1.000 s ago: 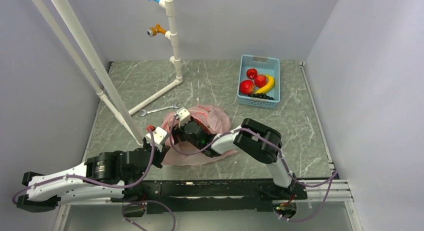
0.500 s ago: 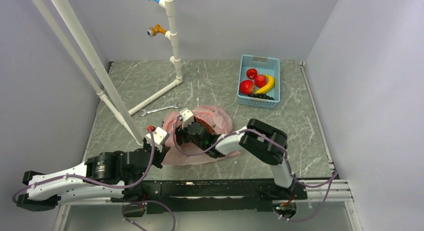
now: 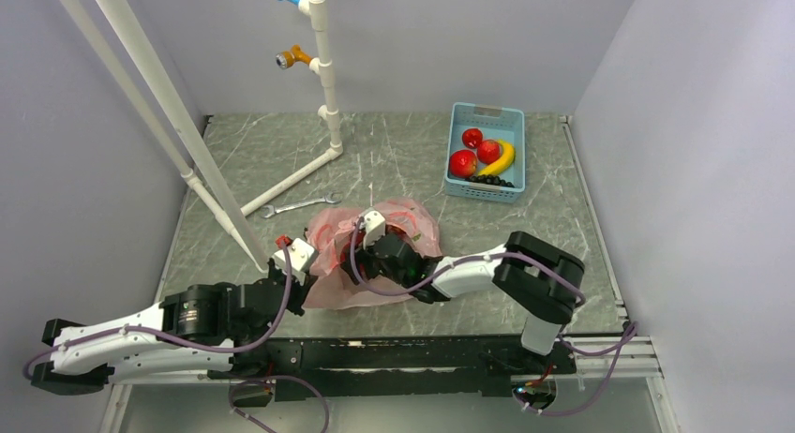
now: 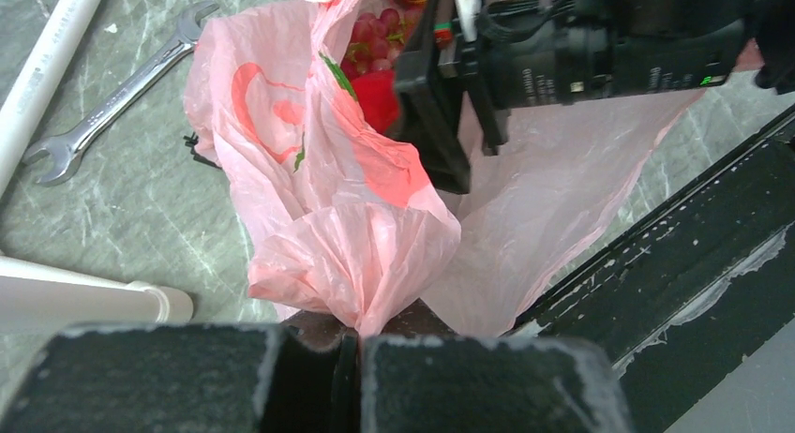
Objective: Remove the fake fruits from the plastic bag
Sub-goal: Take out the fake fruit from the plastic bag.
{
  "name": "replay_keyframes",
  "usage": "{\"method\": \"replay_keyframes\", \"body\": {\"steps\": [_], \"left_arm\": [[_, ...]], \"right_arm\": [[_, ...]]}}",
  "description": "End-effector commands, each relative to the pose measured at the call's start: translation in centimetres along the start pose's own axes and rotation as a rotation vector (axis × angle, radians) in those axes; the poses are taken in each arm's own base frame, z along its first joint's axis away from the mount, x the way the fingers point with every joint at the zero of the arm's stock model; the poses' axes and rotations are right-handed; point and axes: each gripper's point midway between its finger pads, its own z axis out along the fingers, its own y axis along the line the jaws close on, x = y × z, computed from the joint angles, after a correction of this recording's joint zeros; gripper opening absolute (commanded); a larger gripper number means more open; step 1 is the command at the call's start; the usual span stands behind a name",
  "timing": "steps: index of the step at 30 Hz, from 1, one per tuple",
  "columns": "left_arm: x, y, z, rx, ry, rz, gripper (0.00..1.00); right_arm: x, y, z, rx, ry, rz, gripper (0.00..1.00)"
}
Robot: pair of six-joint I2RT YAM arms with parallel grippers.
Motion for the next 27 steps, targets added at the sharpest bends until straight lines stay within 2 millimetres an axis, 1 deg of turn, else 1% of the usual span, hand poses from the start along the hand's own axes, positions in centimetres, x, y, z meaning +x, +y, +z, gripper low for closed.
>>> {"method": "replay_keyframes", "body": {"steps": [1,4,5,8,11,13,15,19,22,27], "left_arm": [[-2.3,1.0,-1.0,-0.034,-0.045,0.018,0.00],[-2.9,1.6,-1.4,-0.054,-0.050,0.053,0.00],[-3.0,1.4,-1.2,-0.046,-0.054,0.061,0.00],[-2.6,0.1,-0.3,0.007,-0.049,0.107,0.00],[-2.3,-0.1,0.5,0.000,-0.026,0.103,0.00],[-2.3,-1.0,1.2,0.045,-0.028,0.097,0.00],[-2.0,-1.3,1.7,0.061,-0.006,0.091,0.00],[-2.2,0.1,2.7,0.011,0.010,0.057,0.00],[-2.5,0.5,3.4,0.018,0.014,0.030,0.00],[-2.4,2.0,3.7,-0.046,0.024,0.003,0.00]], "right_arm": [[-1.6,0.7,-1.8,-0.037,-0.035,0.053,0.09],[-2.5,0.4,-2.7,-0.026,-0.056,0.053,0.07],[-2.9,0.4,-2.9,-0.023,-0.063,0.051,0.07],[-4.0,0.5,-3.6,-0.024,-0.086,0.051,0.07],[-4.6,0.4,-4.1,-0.019,-0.101,0.052,0.07],[-5.0,0.1,-4.6,-0.006,-0.113,0.050,0.06],[-5.5,-0.3,-5.0,0.010,-0.128,0.047,0.06],[-6.3,-0.8,-5.9,0.034,-0.148,0.038,0.05],[-6.6,-1.3,-6.4,0.052,-0.162,0.037,0.05],[-7.1,-1.3,-7.1,0.053,-0.168,0.033,0.03]]}}
